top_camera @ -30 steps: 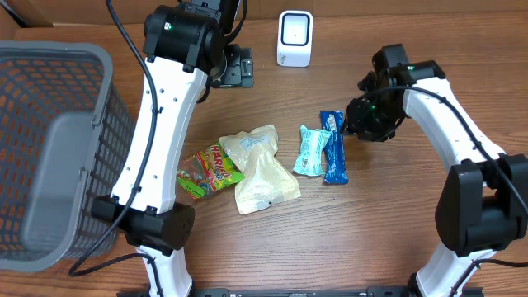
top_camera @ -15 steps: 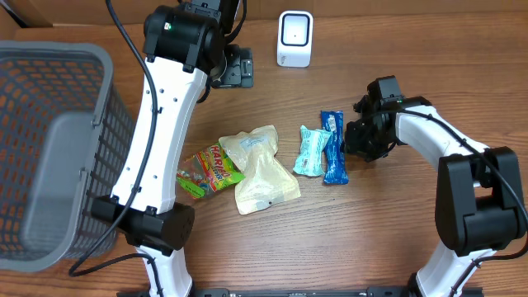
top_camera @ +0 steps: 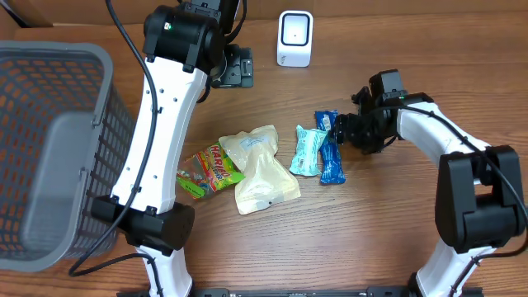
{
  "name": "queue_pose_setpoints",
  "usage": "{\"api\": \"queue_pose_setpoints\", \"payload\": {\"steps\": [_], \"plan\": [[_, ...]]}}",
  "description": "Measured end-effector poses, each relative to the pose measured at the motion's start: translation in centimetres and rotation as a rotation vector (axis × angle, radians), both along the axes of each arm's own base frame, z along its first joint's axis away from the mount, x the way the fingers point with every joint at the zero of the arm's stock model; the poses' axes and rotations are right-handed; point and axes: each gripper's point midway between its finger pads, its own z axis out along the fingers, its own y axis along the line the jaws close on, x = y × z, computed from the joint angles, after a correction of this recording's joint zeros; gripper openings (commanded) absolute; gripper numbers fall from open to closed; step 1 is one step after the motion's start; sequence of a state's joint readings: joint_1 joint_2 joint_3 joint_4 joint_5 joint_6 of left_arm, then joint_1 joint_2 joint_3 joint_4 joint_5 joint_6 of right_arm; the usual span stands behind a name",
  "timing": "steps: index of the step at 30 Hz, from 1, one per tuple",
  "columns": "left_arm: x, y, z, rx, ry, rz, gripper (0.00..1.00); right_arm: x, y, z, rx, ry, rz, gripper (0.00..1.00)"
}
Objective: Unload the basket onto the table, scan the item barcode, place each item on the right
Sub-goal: 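Lower the right gripper onto the blue wrapped bar and grasp it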
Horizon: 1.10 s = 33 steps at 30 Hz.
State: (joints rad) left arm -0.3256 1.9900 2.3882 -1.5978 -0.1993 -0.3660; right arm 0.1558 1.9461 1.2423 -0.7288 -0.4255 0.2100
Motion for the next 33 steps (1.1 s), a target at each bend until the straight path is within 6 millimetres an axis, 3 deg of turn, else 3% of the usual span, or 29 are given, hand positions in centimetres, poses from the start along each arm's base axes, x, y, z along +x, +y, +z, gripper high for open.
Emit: {"api": "queue_pose_setpoints", "payload": {"steps": [4,8,13,19,25,30,33], "plan": [[0.0,0.0,0.0,0.000,0.000,0.000,1.00,-0.4,0.3,-0.7,0.023,0.044,0.003,0.58],[0.0,0.0,0.0,0.000,0.000,0.000,1.00,-0.1,0.9,-1.4,0.075,0.078,0.002,0.25],[0.0,0.0,0.0,0.000,0.000,0.000,1.00,-0.2,0.7,-1.8,0.112,0.109,-0.015,0.06],[0.0,0.0,0.0,0.000,0.000,0.000,1.00,-0.7,-1.2,-1.6,0.058,0.163,-0.051,0.04],[0.0,0.0,0.0,0.000,0.000,0.000,1.00,-0.3,-4.3,-0.3,-0.231,0.105,-0.046,0.04],[0.0,0.0,0.0,0.000,0.000,0.000,0.99,-0.3,-2.0,2.9,-0.261,0.002,0.017,0.04],[0.0,0.0,0.0,0.000,0.000,0.000,1.00,0.2,-0.6,6.5,-0.237,-0.094,0.035,0.04]]}}
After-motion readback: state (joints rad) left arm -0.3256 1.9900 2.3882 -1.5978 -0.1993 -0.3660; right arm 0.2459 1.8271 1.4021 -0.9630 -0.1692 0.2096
